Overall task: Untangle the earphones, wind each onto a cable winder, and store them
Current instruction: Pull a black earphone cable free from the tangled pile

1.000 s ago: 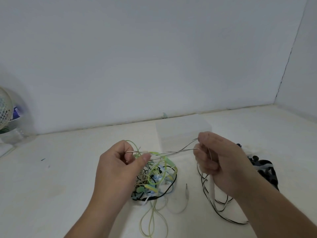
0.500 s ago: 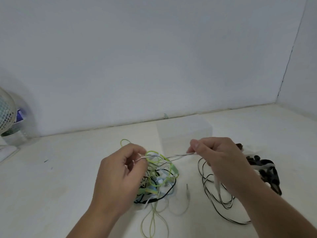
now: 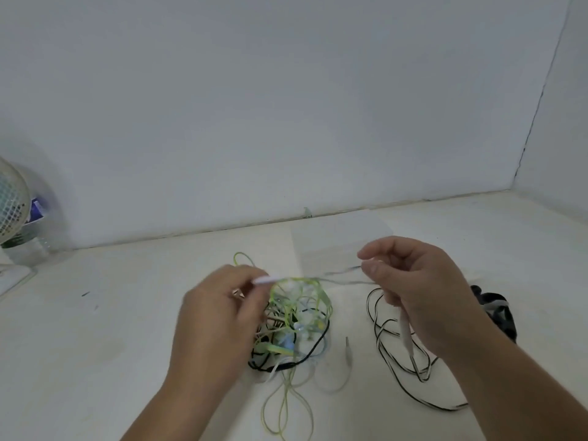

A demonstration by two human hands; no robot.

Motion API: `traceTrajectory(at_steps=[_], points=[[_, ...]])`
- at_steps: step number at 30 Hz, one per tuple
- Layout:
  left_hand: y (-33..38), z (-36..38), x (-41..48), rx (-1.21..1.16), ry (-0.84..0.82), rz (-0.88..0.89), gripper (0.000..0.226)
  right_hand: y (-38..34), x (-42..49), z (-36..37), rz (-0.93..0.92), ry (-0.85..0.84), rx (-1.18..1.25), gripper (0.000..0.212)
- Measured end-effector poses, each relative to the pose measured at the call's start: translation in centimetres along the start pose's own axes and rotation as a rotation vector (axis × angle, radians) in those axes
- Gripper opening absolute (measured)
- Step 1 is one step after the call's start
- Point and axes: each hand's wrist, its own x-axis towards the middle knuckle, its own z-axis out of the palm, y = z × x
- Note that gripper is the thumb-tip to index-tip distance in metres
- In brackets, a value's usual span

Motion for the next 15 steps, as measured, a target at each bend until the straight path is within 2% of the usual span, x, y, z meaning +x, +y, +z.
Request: traceTrajectory(at_steps=[3,5,6,10,12,15], points=[[0.1,-1.2,1.3,0.057,0.295,0.071,0.018,0.0,0.1,-0.1,-0.013,0.011,-0.293,0.011],[-0.1,-2.1,2.5,0.019,0.413,-0.023,0.017,-0.3,0.1,-0.3,-0.004,0.014,-0.414,0.013],[-0.4,-2.5,3.2,-0.074,0.448,-0.114,0.017,-0.4,0.1,-0.4,0.015,0.01,-0.423,0.017],[-1.1,-3.7,5.5,-0.735,0.387,-0.551,0.03,-0.5,0.5,-1.0,0.027,0.117,-0.443,0.034],[-1.8,-4.1,6.3,-0.871,0.392,-0.655,0.029,-0.5,0.8,-1.2,0.012,0.221,-0.501,0.038],[-2.8,-4.4,6.8,-1.028,0.456,-0.712,0.025,-0.2,1.0,-1.6,-0.012,0.411,-0.455,0.04]])
